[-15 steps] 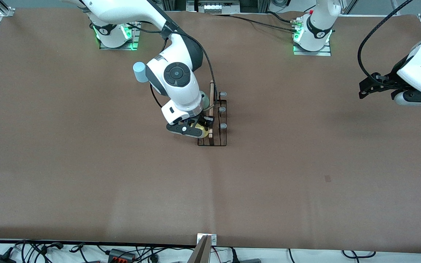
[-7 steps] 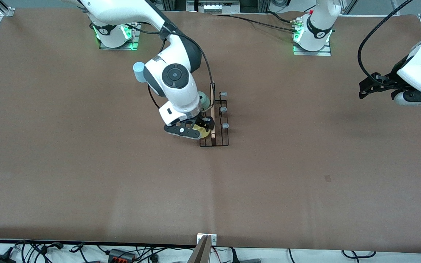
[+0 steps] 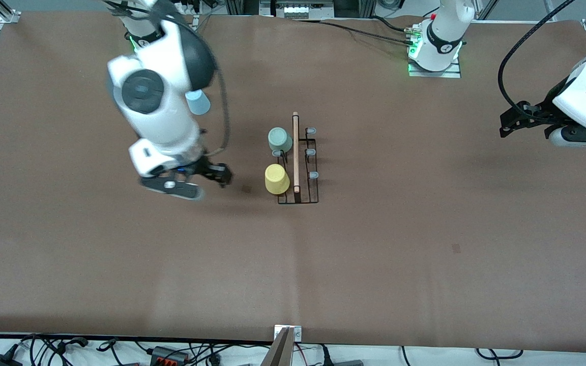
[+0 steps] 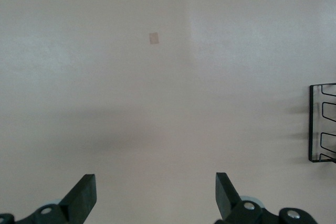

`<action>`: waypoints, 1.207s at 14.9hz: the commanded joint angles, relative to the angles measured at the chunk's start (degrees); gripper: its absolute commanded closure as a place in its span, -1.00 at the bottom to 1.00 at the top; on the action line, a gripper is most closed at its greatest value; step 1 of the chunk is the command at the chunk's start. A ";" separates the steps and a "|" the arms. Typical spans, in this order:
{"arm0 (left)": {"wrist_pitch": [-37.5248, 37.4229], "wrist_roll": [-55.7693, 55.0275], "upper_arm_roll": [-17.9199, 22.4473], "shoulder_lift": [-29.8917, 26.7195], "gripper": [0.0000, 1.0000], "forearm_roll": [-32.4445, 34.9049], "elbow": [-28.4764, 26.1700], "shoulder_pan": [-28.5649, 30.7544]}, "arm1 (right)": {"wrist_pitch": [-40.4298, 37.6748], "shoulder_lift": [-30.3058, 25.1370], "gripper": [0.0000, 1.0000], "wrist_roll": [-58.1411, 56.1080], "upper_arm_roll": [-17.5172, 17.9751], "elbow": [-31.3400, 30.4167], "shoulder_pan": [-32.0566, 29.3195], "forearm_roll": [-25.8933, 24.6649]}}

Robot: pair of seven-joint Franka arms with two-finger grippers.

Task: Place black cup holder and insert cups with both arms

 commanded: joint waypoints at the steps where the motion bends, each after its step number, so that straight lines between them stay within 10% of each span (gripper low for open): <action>1: -1.21 1.63 -0.04 0.42 -1.00 -0.90 1.40 0.37 | -2.73 -9.21 -1.00 -6.98 0.95 -6.98 -8.09 0.70; 10: -1.21 1.63 -0.04 0.42 -1.00 -0.90 1.40 0.37 | -13.36 -19.94 -1.00 -28.63 -7.49 -6.63 -20.33 2.10; 18: -1.21 1.63 -0.13 0.42 -1.00 -0.90 1.40 0.37 | -20.15 -18.11 -1.00 -40.94 -14.52 -0.21 -19.81 6.85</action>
